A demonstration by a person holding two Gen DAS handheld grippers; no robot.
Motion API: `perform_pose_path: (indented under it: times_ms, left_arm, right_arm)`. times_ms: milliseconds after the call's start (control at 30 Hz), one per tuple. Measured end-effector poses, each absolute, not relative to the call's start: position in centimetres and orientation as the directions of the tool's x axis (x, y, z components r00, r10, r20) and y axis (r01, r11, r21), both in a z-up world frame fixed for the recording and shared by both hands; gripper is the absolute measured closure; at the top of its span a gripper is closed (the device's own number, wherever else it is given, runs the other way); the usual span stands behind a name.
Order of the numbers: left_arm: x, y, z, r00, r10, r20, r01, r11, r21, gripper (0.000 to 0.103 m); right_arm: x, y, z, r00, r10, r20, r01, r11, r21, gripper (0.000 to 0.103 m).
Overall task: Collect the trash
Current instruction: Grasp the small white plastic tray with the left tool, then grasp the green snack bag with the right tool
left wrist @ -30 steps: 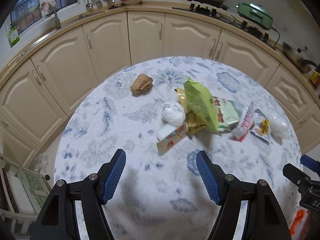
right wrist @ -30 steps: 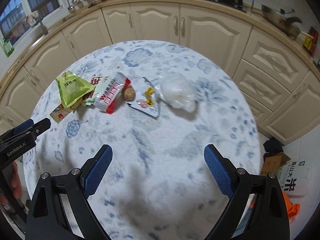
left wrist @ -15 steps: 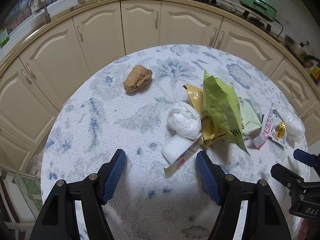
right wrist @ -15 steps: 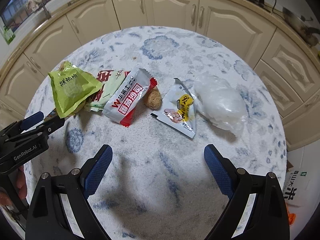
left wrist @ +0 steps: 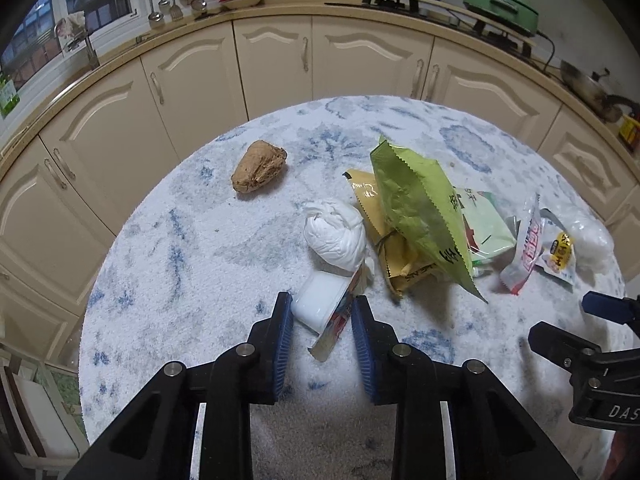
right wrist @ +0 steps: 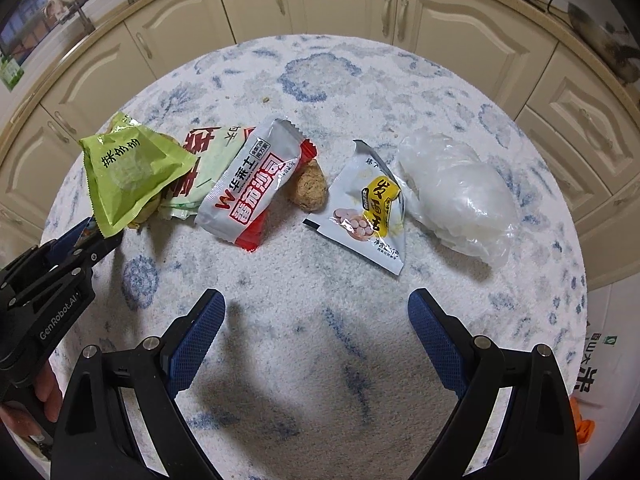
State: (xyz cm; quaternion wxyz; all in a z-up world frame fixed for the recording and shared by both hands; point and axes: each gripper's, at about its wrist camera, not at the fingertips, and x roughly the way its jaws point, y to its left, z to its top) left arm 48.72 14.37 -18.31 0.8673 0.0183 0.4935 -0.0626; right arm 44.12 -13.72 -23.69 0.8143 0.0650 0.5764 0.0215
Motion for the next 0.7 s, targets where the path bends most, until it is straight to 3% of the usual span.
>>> perform_pose_path:
  times_ms: [400, 700]
  left_arm:
    - [47.6, 16.8, -17.2, 0.489, -0.107, -0.866, 0.039, 0.994, -0.101, 0.083]
    - [46.8, 20.3, -16.4, 0.522, 0.002, -0.853, -0.124, 0.990, -0.073, 0.083]
  right_arm:
    - [44.6, -11.6, -20.9, 0.395, 0.136, -0.909, -0.046, 0.991, 0.129, 0.009]
    - [46.3, -6.3, -18.3, 0.446, 0.248, -0.860, -0.262, 0.955, 0.139, 0.009]
